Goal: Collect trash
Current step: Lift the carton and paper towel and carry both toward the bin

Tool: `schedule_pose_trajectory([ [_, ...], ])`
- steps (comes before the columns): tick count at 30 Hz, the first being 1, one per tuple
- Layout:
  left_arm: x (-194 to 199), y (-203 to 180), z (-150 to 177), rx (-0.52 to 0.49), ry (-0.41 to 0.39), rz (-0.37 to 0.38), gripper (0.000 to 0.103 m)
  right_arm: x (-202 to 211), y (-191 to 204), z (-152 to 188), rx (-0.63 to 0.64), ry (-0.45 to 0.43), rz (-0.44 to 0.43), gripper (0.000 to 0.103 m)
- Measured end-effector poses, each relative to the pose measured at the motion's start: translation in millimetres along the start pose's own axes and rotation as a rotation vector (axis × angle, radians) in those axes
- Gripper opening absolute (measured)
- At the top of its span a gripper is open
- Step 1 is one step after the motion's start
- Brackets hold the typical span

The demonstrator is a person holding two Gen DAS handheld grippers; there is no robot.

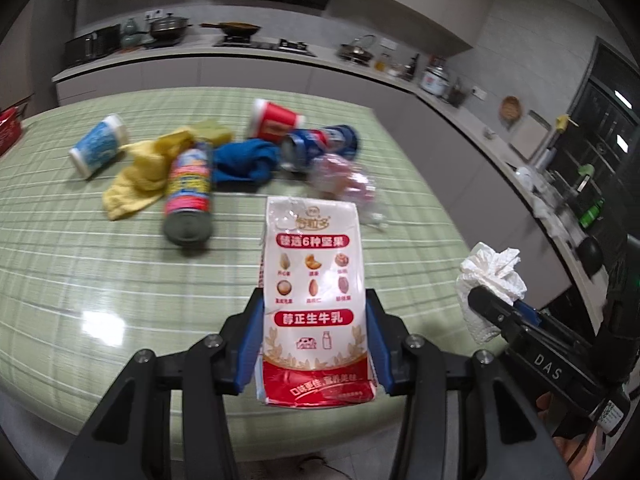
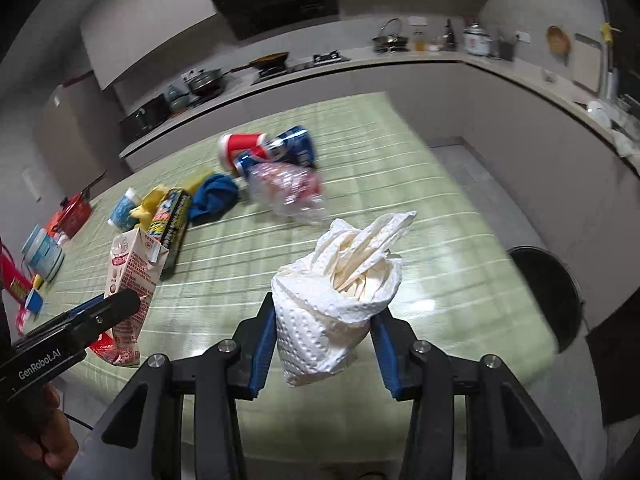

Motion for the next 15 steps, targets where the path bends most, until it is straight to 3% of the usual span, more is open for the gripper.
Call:
schedule_pose_trajectory([
  [8, -18.0, -86.0, -14.0, -0.059, -0.022, 0.02, 0.048, 28.9, -72.1, -18.2, -0.033, -0.059, -0.006, 0.047],
  [15, -74.2, -206.4, -29.1, -0.057, 0.008, 0.053, 0.048, 36.7, -198.5, -54.6, -0.047, -0.052, -0.01, 0.047],
])
Point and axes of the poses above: each gripper's, at about its wrist camera, not at the fingertips, and x roughly against the way its jaws point, y to its left, z to its underside, the point moved 5 cm from there along -x, roughly the way its jaws point, and after that the axes turned 8 degrees about -x, right-handed, at the moved point
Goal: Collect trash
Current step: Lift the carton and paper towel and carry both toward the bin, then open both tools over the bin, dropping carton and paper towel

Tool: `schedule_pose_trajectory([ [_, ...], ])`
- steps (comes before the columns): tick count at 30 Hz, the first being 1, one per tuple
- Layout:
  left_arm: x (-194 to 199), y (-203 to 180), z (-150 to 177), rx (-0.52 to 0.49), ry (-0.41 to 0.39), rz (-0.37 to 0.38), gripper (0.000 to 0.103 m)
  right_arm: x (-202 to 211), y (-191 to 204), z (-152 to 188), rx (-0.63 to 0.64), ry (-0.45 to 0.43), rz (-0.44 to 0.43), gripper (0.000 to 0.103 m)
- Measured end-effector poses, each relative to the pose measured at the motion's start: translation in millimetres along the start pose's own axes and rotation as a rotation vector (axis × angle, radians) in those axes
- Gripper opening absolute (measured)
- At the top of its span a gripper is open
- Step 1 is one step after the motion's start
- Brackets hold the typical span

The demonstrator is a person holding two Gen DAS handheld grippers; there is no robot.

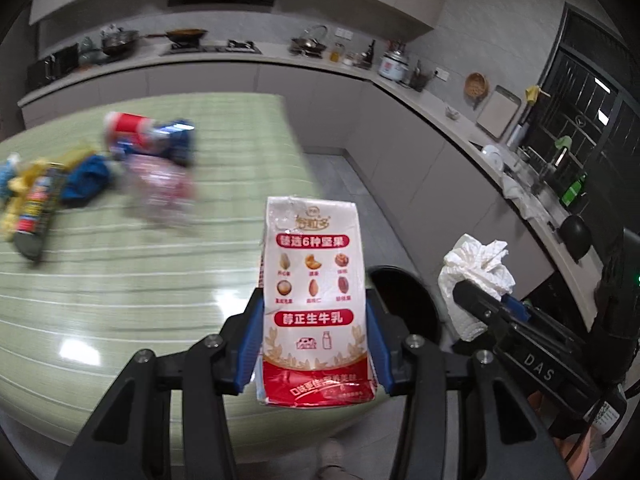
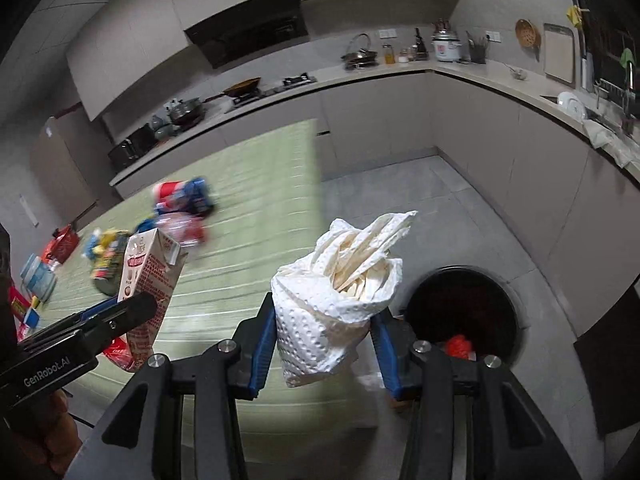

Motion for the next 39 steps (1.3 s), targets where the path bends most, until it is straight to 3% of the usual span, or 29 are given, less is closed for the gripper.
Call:
schedule_pose_trajectory([
  [7, -79.5, -101.9, -8.8, -0.019, 0.05, 0.052, 0.048, -2.8, -128.2, -39.2, 0.004, 0.01, 0.075, 0.047],
  [12, -134.0, -124.9, 7.3, -0.005, 0.11, 0.028, 0.048, -43.8, -188.8, -32.7, 0.003, 0.085, 0.072, 0.047],
  [23, -217.2, -117.5, 44.2, 0.02, 0.259, -0.032, 0.051, -145.5, -236.1, -5.9, 0.02, 0.259, -0.004, 0.049],
  [27, -240.9, -116.4, 45.7, 0.039, 0.304, -0.065, 0.066, -169.9, -239.8, 2.5, 0.031, 0.304, -0.005, 0.068],
  [31, -235.7, -114.3, 37.3, 0.067, 0.296, -0.075, 0.066, -170.6, -249.3, -3.0, 0.006, 0.28, 0.019, 0.072],
  [39, -181.4, -136.8, 16.8, 0.001, 0.234, -0.062, 0.066, -131.0, -242.7, -30.6, -0.017, 0.189, 0.046, 0.072],
])
Point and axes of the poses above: each gripper's, at about its wrist camera, not at the fingertips, and x roughly against the way its jaws point, y to its left, z to its underside, the point moved 5 cm from there along -x, roughly the way its jaws point, and after that the axes turned 8 degrees about -x, right-handed, at the moved point
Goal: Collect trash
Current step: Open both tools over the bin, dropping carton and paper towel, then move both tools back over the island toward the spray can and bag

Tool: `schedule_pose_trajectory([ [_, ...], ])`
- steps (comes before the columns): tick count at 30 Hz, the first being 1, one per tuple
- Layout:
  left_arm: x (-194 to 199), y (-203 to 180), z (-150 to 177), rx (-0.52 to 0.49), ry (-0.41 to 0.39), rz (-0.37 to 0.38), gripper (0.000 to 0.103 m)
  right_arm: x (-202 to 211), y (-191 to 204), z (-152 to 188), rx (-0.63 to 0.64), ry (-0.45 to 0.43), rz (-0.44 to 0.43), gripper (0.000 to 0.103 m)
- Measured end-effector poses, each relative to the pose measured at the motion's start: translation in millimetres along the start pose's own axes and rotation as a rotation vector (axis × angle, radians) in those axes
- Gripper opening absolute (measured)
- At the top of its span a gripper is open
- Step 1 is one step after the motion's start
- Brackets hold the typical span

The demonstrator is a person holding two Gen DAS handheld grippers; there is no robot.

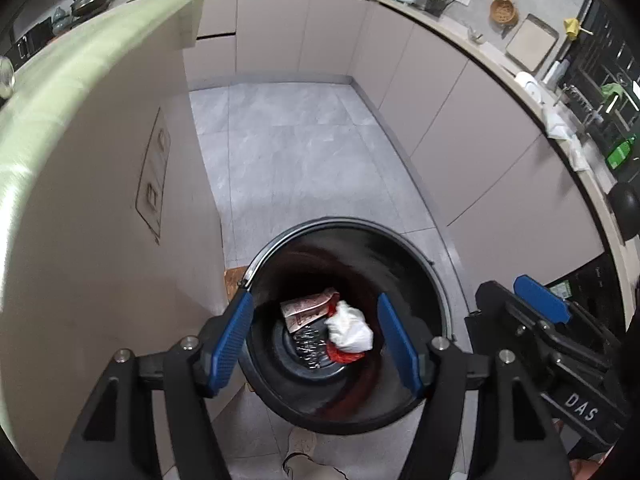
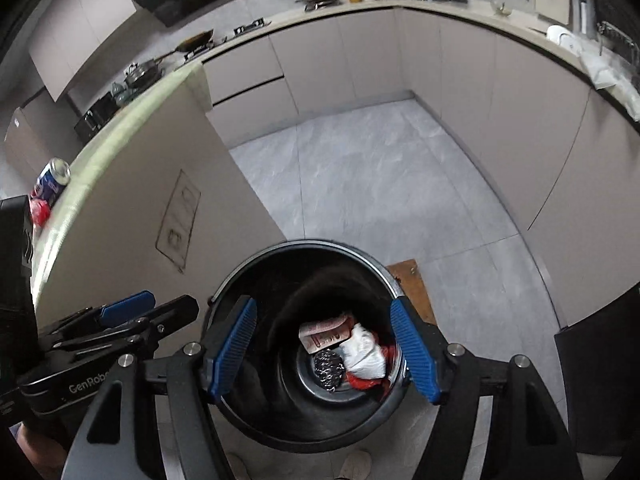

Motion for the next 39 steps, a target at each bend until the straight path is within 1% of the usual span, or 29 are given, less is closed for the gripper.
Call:
schedule_pose_trajectory([
  [6, 50.5, -3.3, 4.0, -0.009, -0.018, 0.066, 0.066, 46.8, 13.9, -4.2, -0.035, -0.06, 0.04, 0.072],
  [7, 64.9, -4.5, 5.8, -0.017, -0.027, 0.079, 0.066, 54.8, 15.4, -5.0, -0.043, -0.073, 0.043, 0.072],
  [8, 69.3, -2.9, 1.0, -0.028, -0.036, 0.086, 0.066, 67.0, 17.4, -5.4, -0.055, -0.093, 0.055, 0.072],
  [10, 91.7, -7.2, -1.0, -0.056, -0.056, 0.11, 0.066, 87.0, 24.6, -5.5, -0.075, -0.123, 0.064, 0.072],
  [11, 92.8, -7.9, -8.6, -0.064, -0.063, 0.118, 0.066, 93.4, 26.2, -4.3, -0.08, -0.133, 0.065, 0.072],
  [12, 104.8, -7.0, -9.3, -0.079, -0.076, 0.127, 0.066, 102.4, 30.2, -4.3, -0.085, -0.148, 0.068, 0.072],
  [15, 124.2, 3.8, -13.0, -0.111, -0.1, 0.143, 0.066, 128.4, 51.0, -3.5, -0.087, -0.186, 0.062, 0.072],
  [16, 137.0, 8.3, -11.8, -0.116, -0.109, 0.15, 0.066, 137.1, 61.2, -2.5, -0.081, -0.199, 0.063, 0.072],
  [19, 152.1, 23.3, -14.1, -0.131, -0.137, 0.14, 0.066, 153.9, 87.2, -2.7, -0.066, -0.22, 0.053, 0.072],
  [23, 178.8, 59.1, -9.7, -0.123, -0.178, 0.108, 0.066, 169.6, 130.2, 4.9, -0.054, -0.232, 0.013, 0.075],
  [26, 191.5, 91.7, -3.0, -0.099, -0.199, 0.07, 0.066, 172.8, 167.8, 10.2, -0.039, -0.226, -0.043, 0.076],
  [29, 202.1, 128.6, 8.6, -0.055, -0.204, 0.029, 0.066, 169.9, 206.1, 17.8, -0.021, -0.223, -0.087, 0.077],
  [34, 214.4, 199.6, 34.8, 0.036, -0.209, -0.043, 0.067, 156.0, 284.5, 36.3, 0.061, -0.199, -0.145, 0.077],
  [35, 216.3, 210.5, 39.9, 0.049, -0.207, -0.053, 0.067, 153.7, 294.9, 40.9, 0.072, -0.195, -0.151, 0.077],
  [37, 220.3, 244.9, 52.7, 0.085, -0.199, -0.083, 0.067, 145.8, 326.2, 53.2, 0.102, -0.184, -0.164, 0.077],
  [39, 225.4, 273.9, 64.2, 0.102, -0.194, -0.11, 0.067, 139.7, 348.5, 65.0, 0.113, -0.177, -0.172, 0.077],
])
Point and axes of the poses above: each gripper's, at about its wrist camera, not at the fingertips, and x roughly against the way its jaws point, y to its left, z to its underside, the point moved 5 cm from there along -x, roughly the way its jaws point, and after that the axes turned 8 degrees about -x, right-handed, at the moved point
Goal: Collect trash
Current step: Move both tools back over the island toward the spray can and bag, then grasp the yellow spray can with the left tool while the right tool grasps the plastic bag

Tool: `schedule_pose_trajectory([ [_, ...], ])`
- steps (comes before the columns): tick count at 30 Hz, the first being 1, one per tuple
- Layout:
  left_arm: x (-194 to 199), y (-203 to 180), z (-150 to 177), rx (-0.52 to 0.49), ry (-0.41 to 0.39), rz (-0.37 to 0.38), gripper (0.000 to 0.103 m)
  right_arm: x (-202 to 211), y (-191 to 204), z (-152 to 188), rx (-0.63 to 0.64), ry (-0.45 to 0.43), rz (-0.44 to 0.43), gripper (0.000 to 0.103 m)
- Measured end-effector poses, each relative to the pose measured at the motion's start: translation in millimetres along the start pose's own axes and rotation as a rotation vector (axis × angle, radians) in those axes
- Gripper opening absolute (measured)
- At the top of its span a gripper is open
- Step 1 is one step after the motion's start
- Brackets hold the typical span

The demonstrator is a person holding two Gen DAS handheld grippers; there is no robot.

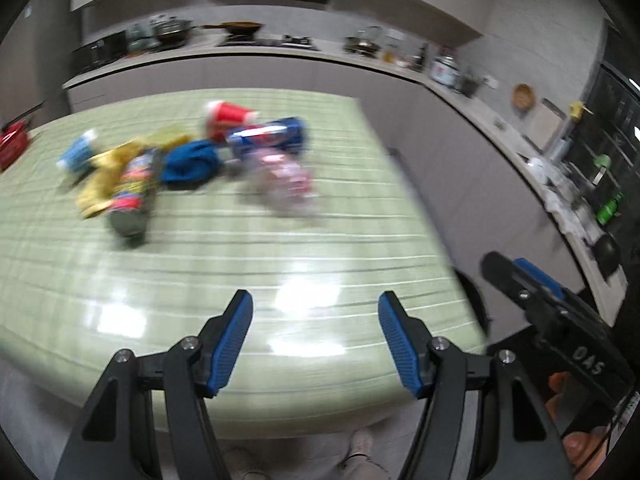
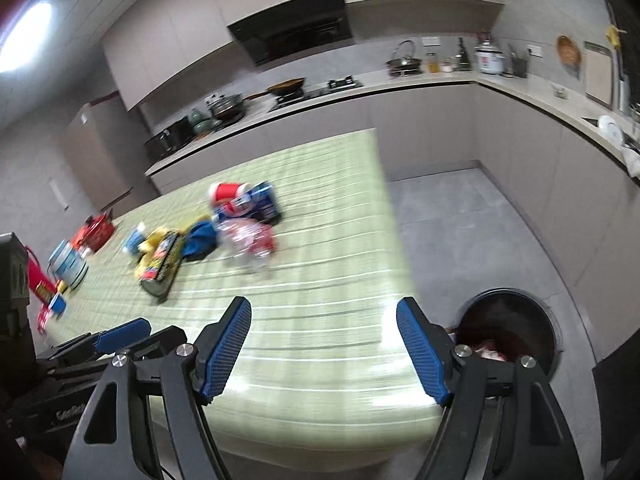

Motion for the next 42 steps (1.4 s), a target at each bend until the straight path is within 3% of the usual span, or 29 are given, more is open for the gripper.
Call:
schedule_pose_trajectory([
  [8, 1.4, 98.2, 16.5, 0.053, 0.032, -0.094, 0.067, -33.2, 66.0, 35.6, 0.01, 0.054, -0.008, 0.077],
  [12, -5.5, 121.3, 7.6, 0.083, 0.027, -0.116, 0.067, -47.2, 84.9, 35.0, 0.04, 0.071, -0.006, 0.077],
  [21, -43.2, 154.0, -28.1, 0.138, 0.03, -0.174, 0.067, -111.7, 101.3, -3.3, 0.121, 0.108, -0.047, 0.079],
  [30, -92.8, 183.2, -59.1, 0.179, 0.085, -0.242, 0.066, -187.2, 113.1, -45.9, 0.232, 0.153, -0.056, 0.081],
  [42, -127.0, 195.2, -64.4, 0.197, 0.133, -0.227, 0.067, -252.5, 124.1, -46.9, 0.313, 0.242, -0.054, 0.081],
])
Point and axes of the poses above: each gripper's, at about its wrist camera, not at the fingertips, and x roughly against the way its jaws point, y to its left, z to its underside, the point moved 5 cm from there along -x, roughly the way its jaws point, and after that the axes turned 8 degrees about -x, right-handed, at the moved point
